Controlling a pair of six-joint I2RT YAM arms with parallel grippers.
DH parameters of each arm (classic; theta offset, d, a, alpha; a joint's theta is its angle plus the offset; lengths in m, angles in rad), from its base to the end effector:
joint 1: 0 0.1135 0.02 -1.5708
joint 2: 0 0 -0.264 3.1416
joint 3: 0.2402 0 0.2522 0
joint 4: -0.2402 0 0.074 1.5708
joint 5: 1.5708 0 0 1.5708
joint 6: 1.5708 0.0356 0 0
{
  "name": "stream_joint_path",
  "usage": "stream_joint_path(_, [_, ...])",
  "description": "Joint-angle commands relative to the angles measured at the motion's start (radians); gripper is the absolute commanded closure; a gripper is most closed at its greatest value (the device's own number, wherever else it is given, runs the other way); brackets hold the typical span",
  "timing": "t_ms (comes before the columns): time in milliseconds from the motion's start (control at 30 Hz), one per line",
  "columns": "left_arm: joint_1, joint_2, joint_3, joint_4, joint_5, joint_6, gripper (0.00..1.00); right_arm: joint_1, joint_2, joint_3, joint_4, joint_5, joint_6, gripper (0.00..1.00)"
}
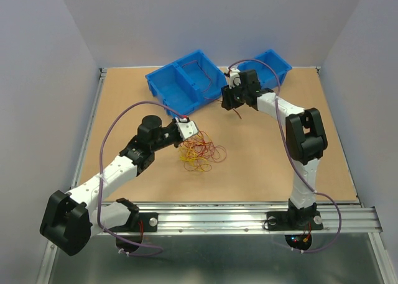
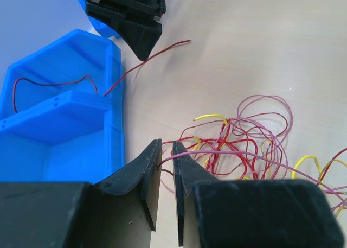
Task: Untangle the cables
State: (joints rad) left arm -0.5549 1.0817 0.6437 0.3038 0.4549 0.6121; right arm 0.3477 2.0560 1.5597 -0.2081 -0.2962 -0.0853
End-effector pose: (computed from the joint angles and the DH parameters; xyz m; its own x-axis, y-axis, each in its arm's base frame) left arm 0.2028 -0.1441 0.2828 0.3915 0.3646 -0.8449 0.7556 0.3966 0.5213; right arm 0.4378 0.1697 0.2132 -0.5610 -0.2900 -0.7753 -0.5849 0.8016 0.1234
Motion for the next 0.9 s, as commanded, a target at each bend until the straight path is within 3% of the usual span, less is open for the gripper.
stream_joint_path(0, [-0.004, -0.036, 0.034, 0.038, 0.01, -0.003, 0.74, 0.002, -0.005, -0.012, 0.076, 0.042, -0.044, 0.44])
stream_joint_path(67, [-0.003, -0.032, 0.036, 0.038, 0.01, -0.005, 0.74, 0.001, 0.006, -0.035, 0.153, 0.045, -0.07, 0.38])
stream_joint_path(233, [-0.003, -0.034, 0.036, 0.038, 0.01, -0.005, 0.74, 0.004, 0.053, -0.061, 0.344, 0.037, -0.094, 0.38])
stream_joint_path(567, [-0.003, -0.034, 0.036, 0.038, 0.013, -0.003, 0.74, 0.022, 0.167, 0.013, 0.407, 0.023, -0.134, 0.33])
stream_joint_path(867, [-0.004, -0.032, 0.034, 0.038, 0.013, 0.001, 0.74, 0.039, 0.231, 0.072, 0.406, 0.042, -0.16, 0.37])
